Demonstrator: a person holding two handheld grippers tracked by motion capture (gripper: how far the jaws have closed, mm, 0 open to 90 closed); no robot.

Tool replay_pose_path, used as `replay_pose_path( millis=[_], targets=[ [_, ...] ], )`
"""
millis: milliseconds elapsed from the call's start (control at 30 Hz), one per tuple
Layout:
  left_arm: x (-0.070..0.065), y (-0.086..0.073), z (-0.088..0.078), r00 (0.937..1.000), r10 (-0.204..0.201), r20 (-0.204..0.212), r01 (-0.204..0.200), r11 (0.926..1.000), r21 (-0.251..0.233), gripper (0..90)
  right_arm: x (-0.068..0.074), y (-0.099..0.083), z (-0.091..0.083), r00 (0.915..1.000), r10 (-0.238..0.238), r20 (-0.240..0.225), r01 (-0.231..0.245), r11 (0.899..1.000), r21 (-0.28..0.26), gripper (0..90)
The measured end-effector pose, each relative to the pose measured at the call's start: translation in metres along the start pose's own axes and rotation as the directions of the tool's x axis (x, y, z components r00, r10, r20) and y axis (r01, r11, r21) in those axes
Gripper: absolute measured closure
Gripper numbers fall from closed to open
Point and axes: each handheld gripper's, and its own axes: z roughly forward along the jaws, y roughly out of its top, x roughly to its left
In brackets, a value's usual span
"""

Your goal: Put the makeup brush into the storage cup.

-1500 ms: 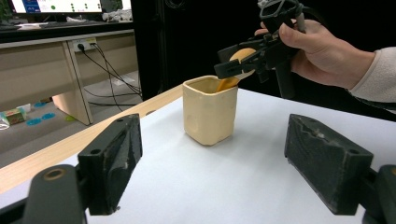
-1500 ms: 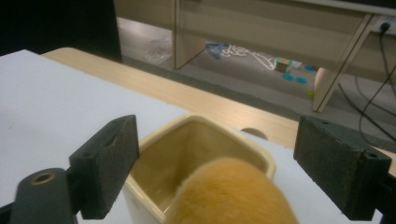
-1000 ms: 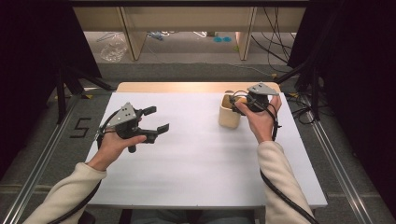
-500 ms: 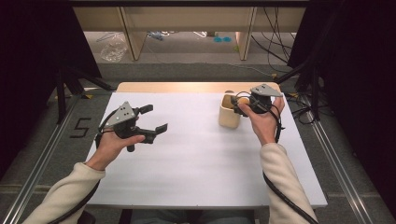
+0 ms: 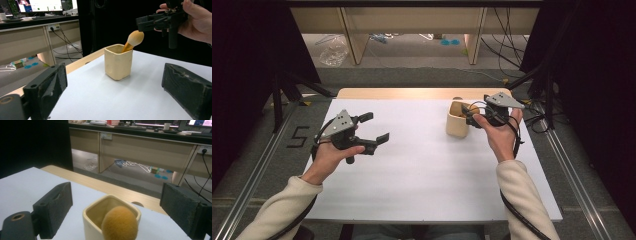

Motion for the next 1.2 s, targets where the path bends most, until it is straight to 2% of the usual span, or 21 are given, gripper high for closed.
replay_pose_path(
  millis=[167, 467, 633, 800, 833, 967, 1033, 1100, 1133, 1200],
  targets=[
    [0.0, 0.0, -0.004, 0.9999, -0.006, -0.01, 0.006, 1.0, -0.002, 5.8, 0.004, -0.001, -0.01, 0.9999, 0.0, -0.013, 0.0, 1.0, -0.006, 11.9],
    [-0.004, -0.002, -0.016, 0.9997, -0.004, -0.025, 0.004, 1.0, -0.006, 5.6, 0.013, -0.004, -0.039, 0.997, -0.014, -0.076, 0.012, 1.0, -0.021, 12.0],
    [-0.008, -0.002, -0.024, 0.9994, -0.008, -0.033, 0.008, 0.9999, -0.014, 5.4, 0.02, -0.009, -0.053, 0.9944, 0.015, -0.104, -0.018, 1.0, -0.026, 12.0],
    [-0.01, -0.003, -0.031, 0.9994, 0.008, -0.034, -0.008, 0.9999, -0.013, 5.1, 0.026, -0.014, -0.064, 0.9915, 0.007, -0.13, -0.009, 1.0, -0.018, 11.6],
    [-0.011, -0.004, -0.033, 0.9992, -0.009, -0.038, 0.008, 0.9998, -0.018, 5.1, 0.027, -0.015, -0.066, 0.9898, 0.015, -0.142, -0.017, 1.0, -0.017, 11.6],
    [-0.011, -0.005, -0.038, 0.9991, -0.001, -0.042, 0.0, 0.9999, -0.016, 5.0, 0.033, -0.018, -0.073, 0.9877, 0.016, -0.156, -0.02, 0.999, -0.027, 11.3],
    [-0.012, -0.006, -0.04, 0.9988, -0.01, -0.049, 0.009, 0.9997, -0.022, 5.0, 0.034, -0.019, -0.077, 0.986, 0.014, -0.166, -0.019, 0.999, -0.027, 10.8],
    [-0.011, -0.006, -0.043, 0.9987, 0.002, -0.052, -0.003, 0.9998, -0.019, 5.0, 0.033, -0.019, -0.082, 0.987, 0.009, -0.161, -0.013, 1.0, -0.023, 10.8],
    [-0.012, -0.007, -0.044, 0.9982, -0.014, -0.058, 0.013, 0.9997, -0.02, 4.9, 0.032, -0.02, -0.084, 0.9872, 0.01, -0.159, -0.015, 1.0, -0.026, 10.8],
    [-0.012, -0.007, -0.047, 0.998, -0.014, -0.061, 0.013, 0.9996, -0.024, 4.9, 0.032, -0.021, -0.089, 0.9878, 0.006, -0.156, -0.01, 1.0, -0.027, 10.8]
  ],
)
